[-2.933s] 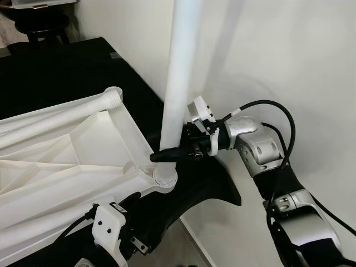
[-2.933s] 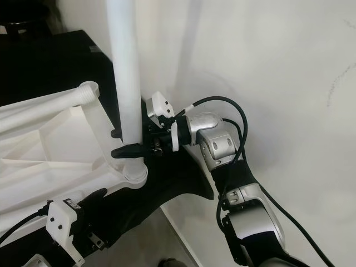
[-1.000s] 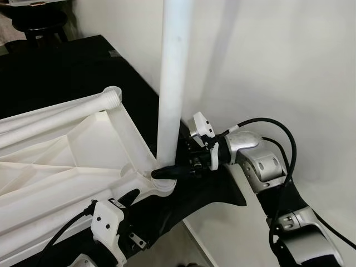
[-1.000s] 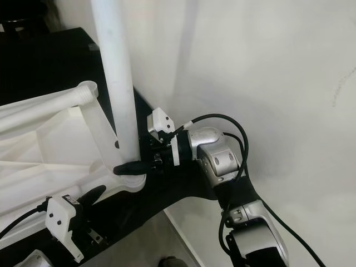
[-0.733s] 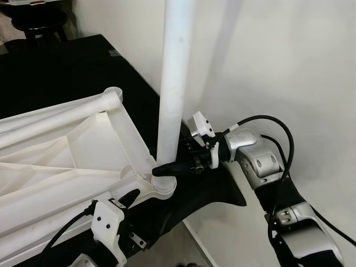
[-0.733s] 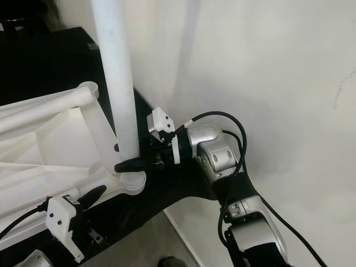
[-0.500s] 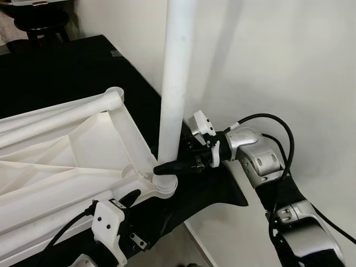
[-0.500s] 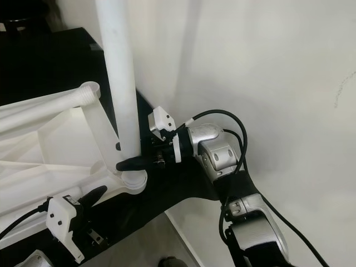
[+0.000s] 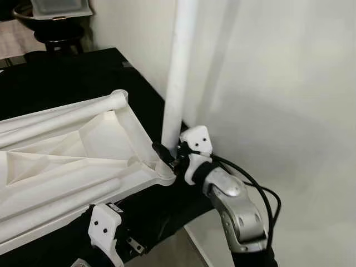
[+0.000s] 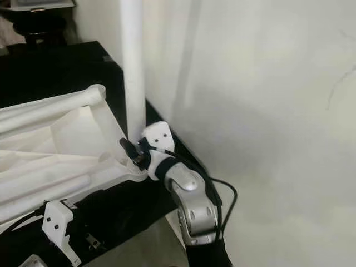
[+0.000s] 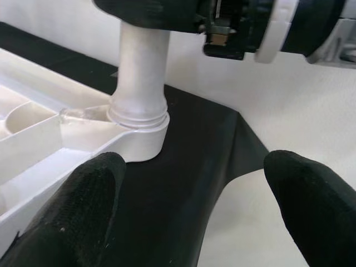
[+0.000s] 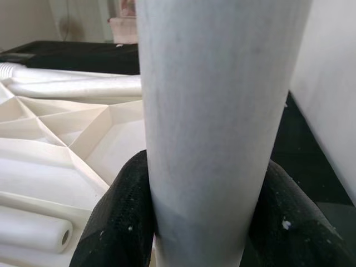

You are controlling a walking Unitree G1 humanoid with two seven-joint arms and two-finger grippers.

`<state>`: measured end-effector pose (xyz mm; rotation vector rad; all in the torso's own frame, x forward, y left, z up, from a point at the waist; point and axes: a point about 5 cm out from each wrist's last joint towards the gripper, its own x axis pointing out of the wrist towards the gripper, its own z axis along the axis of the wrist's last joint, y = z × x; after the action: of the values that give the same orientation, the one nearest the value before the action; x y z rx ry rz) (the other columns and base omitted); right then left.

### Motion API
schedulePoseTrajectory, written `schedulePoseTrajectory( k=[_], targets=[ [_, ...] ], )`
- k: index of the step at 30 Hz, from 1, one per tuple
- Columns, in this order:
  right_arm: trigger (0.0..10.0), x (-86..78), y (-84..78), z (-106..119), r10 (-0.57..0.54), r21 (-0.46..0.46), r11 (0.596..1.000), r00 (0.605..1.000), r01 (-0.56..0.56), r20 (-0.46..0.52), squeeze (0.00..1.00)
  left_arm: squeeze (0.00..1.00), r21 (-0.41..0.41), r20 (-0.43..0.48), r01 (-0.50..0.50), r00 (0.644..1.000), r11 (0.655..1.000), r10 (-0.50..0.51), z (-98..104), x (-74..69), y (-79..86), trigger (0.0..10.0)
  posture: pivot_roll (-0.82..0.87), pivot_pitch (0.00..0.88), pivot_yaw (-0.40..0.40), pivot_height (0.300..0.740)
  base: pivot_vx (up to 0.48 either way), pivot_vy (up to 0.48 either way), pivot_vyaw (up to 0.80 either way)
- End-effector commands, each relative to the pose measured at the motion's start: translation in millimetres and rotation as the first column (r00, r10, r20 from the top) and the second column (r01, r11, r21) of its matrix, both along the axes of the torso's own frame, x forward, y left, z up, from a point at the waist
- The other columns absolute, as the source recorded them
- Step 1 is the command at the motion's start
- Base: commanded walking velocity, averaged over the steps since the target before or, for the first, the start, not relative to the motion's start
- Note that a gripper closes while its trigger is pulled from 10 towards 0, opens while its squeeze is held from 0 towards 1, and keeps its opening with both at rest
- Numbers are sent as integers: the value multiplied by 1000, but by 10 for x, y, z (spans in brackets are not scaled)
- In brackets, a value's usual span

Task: Building children table

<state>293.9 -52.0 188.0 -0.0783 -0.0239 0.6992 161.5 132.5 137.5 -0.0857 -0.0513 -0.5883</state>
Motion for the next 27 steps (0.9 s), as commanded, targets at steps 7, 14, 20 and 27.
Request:
schedulePoseTrajectory(
  k=[7,14,20,27],
  targets=[
    [10000,-22,121,102,276,6,961,959,-276,-58,1000,0,9,-34,-4,999,1000,5,-69,-12,10,10000,-172,163,-119,740,0,0,0],
    [10000,-67,39,392,605,7,796,795,-606,47,1000,0,5,-36,3,999,1000,-3,-72,-15,-3,10000,-173,160,-118,740,0,0,0],
    [10000,136,-79,351,809,-151,578,587,-802,-24,0,0,-1,-40,10,999,1000,-10,-76,-26,-31,10000,-157,159,-117,740,0,0,0],
    [10000,207,-30,361,858,-148,494,508,-857,-74,0,0,-2,-44,11,999,1000,-11,-79,-46,-48,10000,-146,158,-119,740,0,0,0]
  ],
)
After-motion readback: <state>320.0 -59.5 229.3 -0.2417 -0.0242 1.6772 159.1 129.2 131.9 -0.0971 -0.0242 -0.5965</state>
